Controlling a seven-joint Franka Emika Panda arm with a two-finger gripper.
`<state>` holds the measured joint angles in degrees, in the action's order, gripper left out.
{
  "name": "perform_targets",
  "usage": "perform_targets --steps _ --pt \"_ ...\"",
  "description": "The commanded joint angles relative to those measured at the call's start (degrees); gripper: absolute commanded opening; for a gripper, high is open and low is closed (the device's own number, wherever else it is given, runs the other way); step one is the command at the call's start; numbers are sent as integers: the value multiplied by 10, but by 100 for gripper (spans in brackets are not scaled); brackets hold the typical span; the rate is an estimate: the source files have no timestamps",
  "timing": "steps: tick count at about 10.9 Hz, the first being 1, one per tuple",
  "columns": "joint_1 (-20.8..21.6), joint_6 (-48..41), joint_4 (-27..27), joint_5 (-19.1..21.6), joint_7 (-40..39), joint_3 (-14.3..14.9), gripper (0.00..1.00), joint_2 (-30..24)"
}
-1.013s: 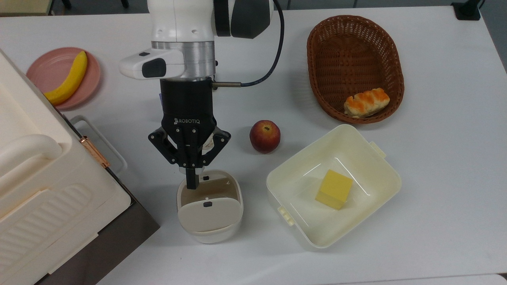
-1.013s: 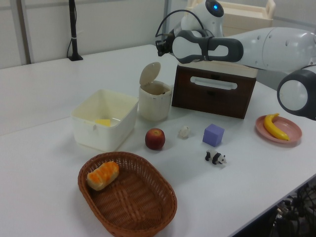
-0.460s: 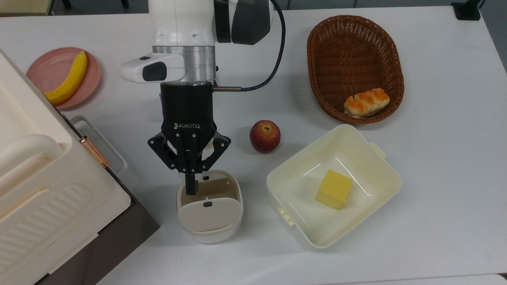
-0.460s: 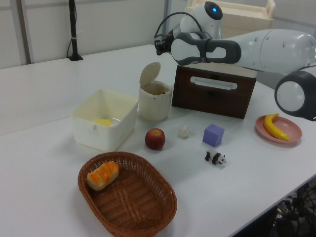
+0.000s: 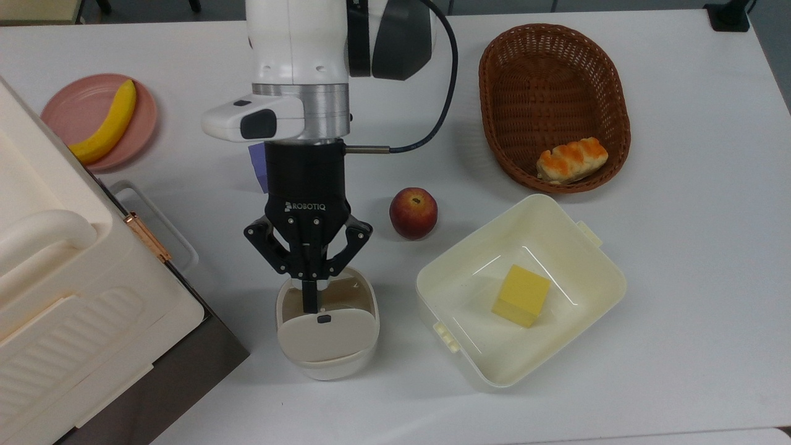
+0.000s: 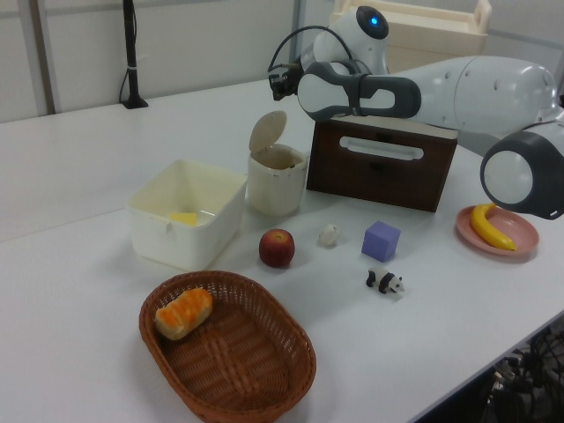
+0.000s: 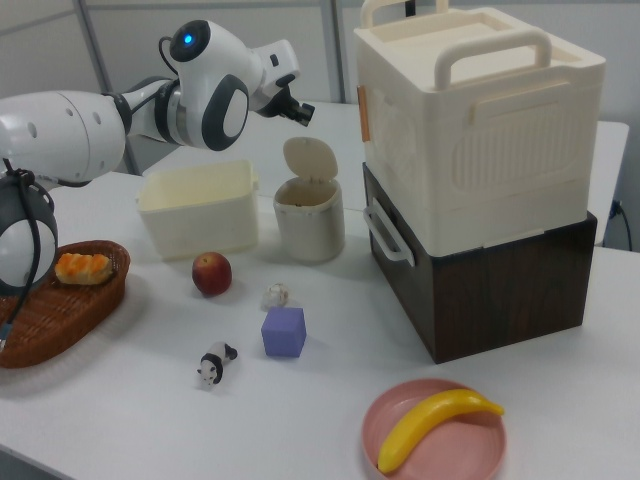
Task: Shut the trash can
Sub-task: 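Lower the gripper behind the open lid of the trash can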
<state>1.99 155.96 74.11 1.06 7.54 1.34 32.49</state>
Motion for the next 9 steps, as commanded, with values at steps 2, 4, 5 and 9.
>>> perform_targets --steps 2,4,5,9 --pt "17 10 -12 -2 -7 19 0 13" --pt "17 10 -12 -2 -7 21 0 17" --pt "18 10 -12 -2 -8 21 0 20" --pt "18 10 -6 -4 -16 20 0 26"
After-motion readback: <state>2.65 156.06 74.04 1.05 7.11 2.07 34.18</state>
